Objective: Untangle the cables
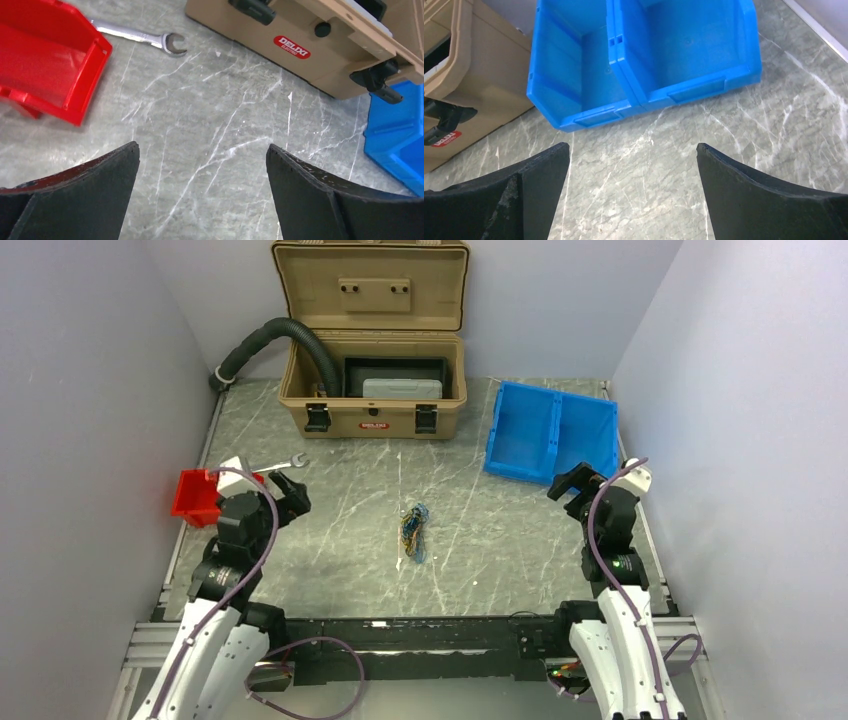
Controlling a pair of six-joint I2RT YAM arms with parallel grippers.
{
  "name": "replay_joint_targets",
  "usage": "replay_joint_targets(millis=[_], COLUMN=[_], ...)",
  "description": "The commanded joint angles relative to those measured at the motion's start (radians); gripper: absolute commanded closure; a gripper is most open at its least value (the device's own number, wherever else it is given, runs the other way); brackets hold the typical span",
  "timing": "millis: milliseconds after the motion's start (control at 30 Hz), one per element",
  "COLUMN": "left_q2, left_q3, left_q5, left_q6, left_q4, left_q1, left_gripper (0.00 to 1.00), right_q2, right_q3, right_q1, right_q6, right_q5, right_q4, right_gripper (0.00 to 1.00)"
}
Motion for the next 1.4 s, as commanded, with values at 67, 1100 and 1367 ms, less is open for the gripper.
replay_joint_targets(millis=[67,1100,1367], left_q2=[-0.074,0.626,0.817], left_q3=[-0.062,-0.046,0.023], left_q5=[0.074,0.518,0.531], left_q6=[-0.083,0.012,-0.011], left_q4=[0.06,0.476,0.544], left_q1=[0.0,-0.435,-0.462], left_gripper=[0.01,0.25,0.31], right_q2=[0.022,0.097,0.122], right_q3=[0.049,-0.045,-0.044], right_q1=[-0.002,0.055,0.1], right_q6=[0.042,-0.074,-0.069], right_q5=[0.002,-0.586,-0.571], right_q4=[-0.045,0.072,0.087], right_gripper=[0.0,0.03,0.04])
